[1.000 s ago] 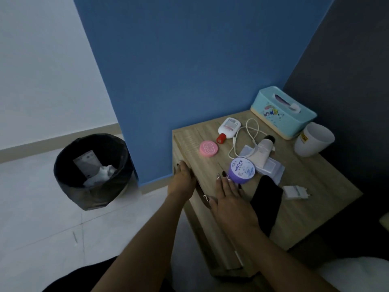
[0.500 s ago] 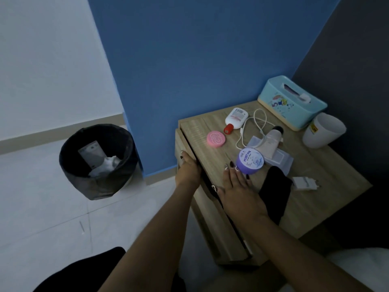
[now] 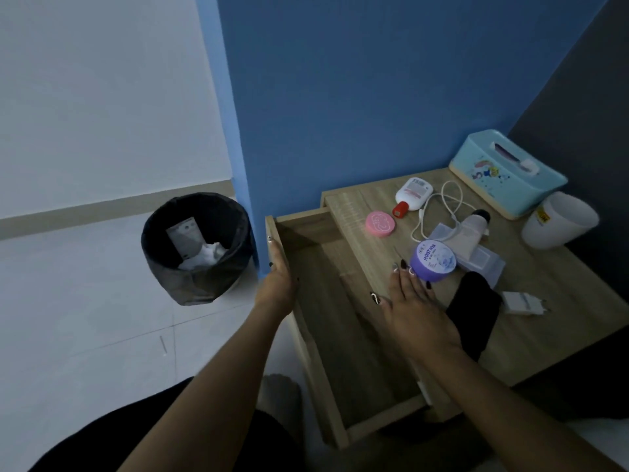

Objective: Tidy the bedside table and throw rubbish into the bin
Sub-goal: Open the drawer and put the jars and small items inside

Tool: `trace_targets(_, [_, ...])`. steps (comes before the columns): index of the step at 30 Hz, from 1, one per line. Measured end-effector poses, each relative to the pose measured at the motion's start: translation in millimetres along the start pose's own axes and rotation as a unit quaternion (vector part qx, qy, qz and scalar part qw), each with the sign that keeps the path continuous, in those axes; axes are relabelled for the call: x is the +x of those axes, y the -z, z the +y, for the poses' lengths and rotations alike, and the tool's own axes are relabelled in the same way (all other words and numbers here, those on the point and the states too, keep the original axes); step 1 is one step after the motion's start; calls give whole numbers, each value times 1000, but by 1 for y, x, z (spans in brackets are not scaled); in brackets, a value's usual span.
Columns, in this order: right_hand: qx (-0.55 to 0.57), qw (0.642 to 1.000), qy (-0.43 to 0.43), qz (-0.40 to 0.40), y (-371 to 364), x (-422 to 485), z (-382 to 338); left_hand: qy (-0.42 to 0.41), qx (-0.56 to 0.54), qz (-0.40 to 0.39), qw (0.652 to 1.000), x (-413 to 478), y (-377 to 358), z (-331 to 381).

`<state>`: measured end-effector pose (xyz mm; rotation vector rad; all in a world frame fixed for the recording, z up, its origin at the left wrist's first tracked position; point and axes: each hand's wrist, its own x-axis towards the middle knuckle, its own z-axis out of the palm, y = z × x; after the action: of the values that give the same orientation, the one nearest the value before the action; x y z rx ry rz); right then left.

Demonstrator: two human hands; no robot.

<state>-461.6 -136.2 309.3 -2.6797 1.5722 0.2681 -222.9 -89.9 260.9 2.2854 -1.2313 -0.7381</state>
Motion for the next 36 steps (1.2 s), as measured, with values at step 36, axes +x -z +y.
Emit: trace_targets(36, [213,902,-262,271,5,-37,37,-62,52,167,983,-19,-9,-35])
